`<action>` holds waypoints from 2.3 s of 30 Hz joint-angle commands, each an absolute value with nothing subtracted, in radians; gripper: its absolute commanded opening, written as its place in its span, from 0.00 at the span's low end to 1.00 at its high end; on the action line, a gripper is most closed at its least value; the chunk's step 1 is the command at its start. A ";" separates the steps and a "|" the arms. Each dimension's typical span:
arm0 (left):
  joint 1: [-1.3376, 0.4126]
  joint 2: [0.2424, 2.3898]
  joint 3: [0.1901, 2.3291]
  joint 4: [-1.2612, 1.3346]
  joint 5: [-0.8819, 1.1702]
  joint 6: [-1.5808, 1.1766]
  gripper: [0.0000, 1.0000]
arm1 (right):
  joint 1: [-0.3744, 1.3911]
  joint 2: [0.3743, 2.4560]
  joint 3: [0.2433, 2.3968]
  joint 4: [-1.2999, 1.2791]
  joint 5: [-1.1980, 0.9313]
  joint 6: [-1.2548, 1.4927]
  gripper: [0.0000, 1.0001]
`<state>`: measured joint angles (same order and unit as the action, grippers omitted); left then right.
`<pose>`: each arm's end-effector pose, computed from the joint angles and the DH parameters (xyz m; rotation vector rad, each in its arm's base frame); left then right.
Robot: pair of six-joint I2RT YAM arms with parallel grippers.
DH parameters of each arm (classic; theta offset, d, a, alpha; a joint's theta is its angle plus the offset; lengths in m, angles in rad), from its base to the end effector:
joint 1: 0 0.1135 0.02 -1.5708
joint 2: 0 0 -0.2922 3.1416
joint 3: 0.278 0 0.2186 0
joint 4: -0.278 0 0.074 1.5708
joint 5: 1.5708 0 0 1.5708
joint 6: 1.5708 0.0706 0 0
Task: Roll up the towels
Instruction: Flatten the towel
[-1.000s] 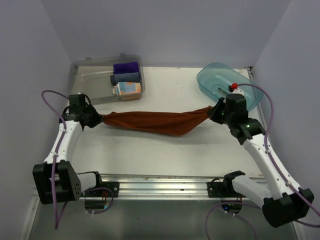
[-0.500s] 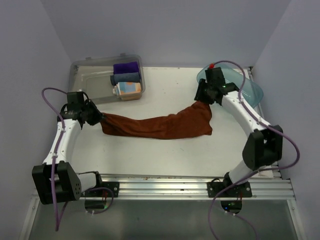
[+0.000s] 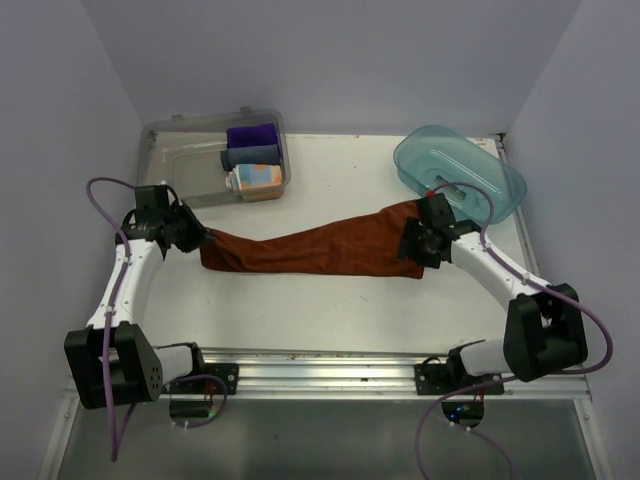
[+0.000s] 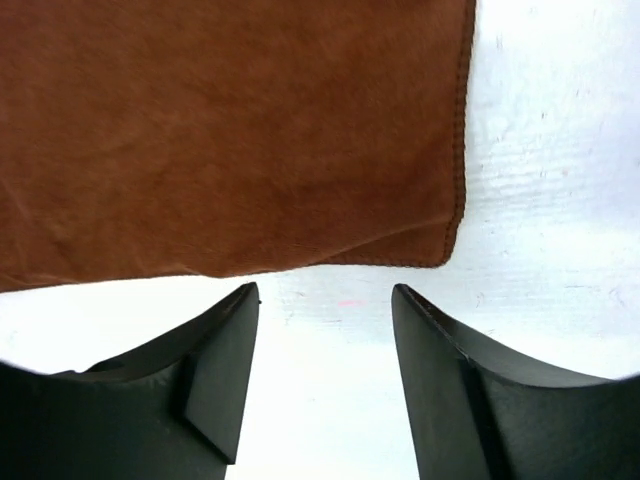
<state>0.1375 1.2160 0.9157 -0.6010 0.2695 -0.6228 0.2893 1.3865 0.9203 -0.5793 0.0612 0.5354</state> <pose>0.2256 0.0122 0.2712 -0.8190 2.3676 -0.5385 0.2443 0.0682 0.2349 0.3441 2.6061 0.2095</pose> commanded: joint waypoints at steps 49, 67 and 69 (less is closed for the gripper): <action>0.222 1.085 1.235 -0.719 0.351 -0.580 0.00 | 0.118 1.077 1.166 -0.672 0.093 0.523 0.00; 0.221 0.937 0.712 -0.727 0.215 -0.568 0.00 | 0.118 0.845 0.622 -0.733 0.002 0.646 0.60; 0.222 0.943 0.709 -0.724 0.215 -0.568 0.00 | 0.118 0.838 0.579 -0.680 -0.063 0.670 0.60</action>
<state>0.2150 0.9482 0.6842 -0.7628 0.2298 -0.5850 0.1223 0.8448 0.6380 -0.7338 0.0269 0.6159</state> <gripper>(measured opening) 0.013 0.601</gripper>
